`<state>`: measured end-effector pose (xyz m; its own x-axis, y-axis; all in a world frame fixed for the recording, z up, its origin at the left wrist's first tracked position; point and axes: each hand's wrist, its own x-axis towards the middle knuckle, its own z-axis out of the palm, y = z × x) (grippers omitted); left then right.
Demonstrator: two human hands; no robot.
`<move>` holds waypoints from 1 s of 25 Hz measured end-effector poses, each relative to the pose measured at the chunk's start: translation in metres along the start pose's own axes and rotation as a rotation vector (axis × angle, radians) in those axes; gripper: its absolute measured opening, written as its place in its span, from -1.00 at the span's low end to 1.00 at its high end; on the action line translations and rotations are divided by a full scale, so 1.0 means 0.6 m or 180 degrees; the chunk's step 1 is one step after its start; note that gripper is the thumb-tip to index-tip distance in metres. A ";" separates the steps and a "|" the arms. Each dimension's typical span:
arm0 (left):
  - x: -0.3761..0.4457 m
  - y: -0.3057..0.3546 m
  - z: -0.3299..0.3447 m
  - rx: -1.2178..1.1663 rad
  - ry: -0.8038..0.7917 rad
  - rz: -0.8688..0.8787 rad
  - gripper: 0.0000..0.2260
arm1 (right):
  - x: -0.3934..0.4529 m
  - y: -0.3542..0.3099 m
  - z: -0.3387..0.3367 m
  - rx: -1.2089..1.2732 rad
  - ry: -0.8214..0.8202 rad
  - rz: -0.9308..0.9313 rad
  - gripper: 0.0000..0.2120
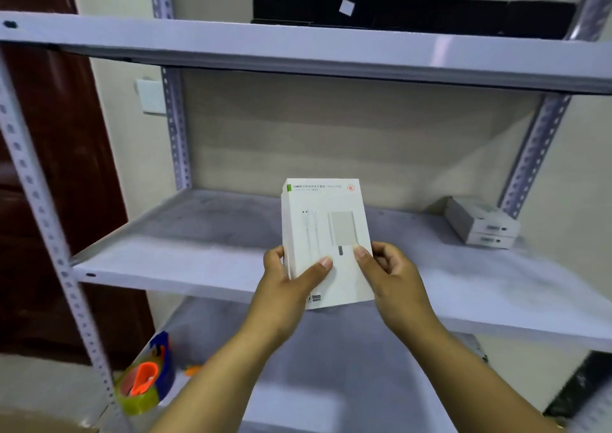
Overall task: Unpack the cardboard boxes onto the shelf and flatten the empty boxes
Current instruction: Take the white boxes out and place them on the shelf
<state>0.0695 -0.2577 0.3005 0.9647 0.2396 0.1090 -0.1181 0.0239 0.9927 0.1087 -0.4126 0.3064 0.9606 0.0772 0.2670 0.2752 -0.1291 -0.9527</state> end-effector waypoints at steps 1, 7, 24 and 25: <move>0.016 -0.001 0.013 0.0079 -0.0079 0.0023 -0.54 | 0.012 0.002 -0.011 -0.0015 0.0062 0.0003 -0.84; 0.123 -0.010 0.071 0.0626 -0.0417 0.0161 -0.78 | 0.088 0.017 -0.067 -0.0050 0.0320 0.0110 -0.87; 0.351 -0.040 0.266 0.1632 -0.1197 0.0120 -0.60 | 0.225 0.086 -0.209 -0.1105 0.0064 0.0194 -0.22; 0.356 -0.041 0.279 0.1624 -0.1194 0.0111 -0.60 | 0.232 0.090 -0.220 -0.1190 0.0094 0.0229 -0.25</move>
<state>0.3178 -0.3696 0.3079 0.9901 -0.1267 0.0605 -0.1132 -0.4655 0.8778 0.2623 -0.5397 0.3112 0.9772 0.0270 0.2108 0.1971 -0.4854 -0.8518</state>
